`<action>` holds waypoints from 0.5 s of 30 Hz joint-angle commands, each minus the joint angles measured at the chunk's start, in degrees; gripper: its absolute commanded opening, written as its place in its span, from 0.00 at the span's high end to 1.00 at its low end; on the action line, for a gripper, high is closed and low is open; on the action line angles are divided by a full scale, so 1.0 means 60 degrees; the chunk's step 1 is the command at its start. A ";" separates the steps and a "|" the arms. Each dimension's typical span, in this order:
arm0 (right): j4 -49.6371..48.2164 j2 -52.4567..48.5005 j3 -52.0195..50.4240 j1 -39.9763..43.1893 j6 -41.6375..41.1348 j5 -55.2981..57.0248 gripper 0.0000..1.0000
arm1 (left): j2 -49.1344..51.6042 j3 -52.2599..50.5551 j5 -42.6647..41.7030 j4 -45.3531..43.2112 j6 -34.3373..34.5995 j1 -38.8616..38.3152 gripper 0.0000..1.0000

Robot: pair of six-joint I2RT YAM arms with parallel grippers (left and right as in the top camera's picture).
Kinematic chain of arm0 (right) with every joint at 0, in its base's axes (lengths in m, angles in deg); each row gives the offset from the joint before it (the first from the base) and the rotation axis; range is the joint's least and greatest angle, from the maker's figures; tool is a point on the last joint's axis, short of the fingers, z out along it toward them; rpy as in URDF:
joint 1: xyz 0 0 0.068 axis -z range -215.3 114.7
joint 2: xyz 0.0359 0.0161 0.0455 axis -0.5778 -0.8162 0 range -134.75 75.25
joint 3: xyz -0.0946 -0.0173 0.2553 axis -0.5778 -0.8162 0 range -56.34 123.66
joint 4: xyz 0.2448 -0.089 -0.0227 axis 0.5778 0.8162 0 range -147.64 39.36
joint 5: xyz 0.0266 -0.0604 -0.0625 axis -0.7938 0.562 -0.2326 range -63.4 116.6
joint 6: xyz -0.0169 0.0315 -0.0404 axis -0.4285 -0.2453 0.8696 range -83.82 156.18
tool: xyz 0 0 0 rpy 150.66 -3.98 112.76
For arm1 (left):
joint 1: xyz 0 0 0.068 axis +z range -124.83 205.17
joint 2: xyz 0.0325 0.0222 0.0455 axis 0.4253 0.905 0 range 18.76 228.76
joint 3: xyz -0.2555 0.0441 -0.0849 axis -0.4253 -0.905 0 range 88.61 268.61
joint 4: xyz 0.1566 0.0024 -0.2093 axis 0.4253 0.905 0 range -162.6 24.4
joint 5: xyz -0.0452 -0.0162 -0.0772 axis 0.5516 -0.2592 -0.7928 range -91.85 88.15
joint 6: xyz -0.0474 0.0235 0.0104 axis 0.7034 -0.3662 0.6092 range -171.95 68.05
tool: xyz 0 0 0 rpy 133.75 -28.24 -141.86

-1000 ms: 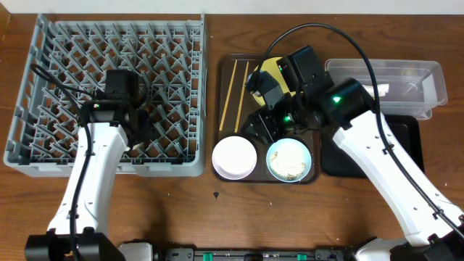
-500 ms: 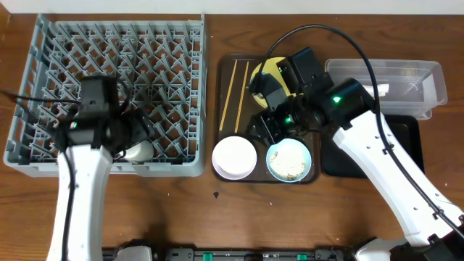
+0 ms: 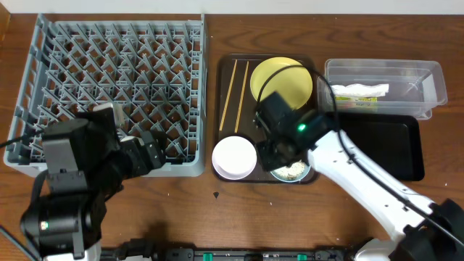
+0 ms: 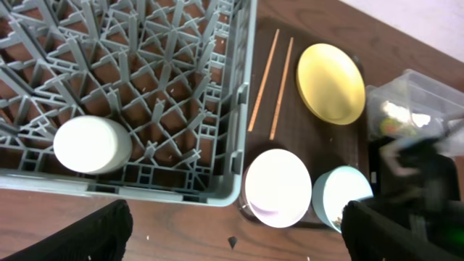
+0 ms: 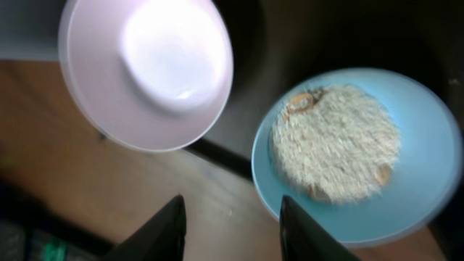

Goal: Sort waste into correct bins and load items into the dishwasher
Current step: 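Grasp the light-blue rice bowl rim with the right gripper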

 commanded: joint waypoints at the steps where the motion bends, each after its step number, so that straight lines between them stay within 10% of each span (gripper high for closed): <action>1: -0.1096 0.0047 -0.1268 -0.0102 -0.0892 0.0958 0.66 | -0.0168 0.0197 -0.0251 0.0047 -0.0200 0.0022 0.02; 15: -0.3559 -0.0550 -0.2980 -0.0036 -0.0240 0.1286 0.81 | -0.0058 0.0197 -0.0251 0.0047 -0.0200 0.0022 0.02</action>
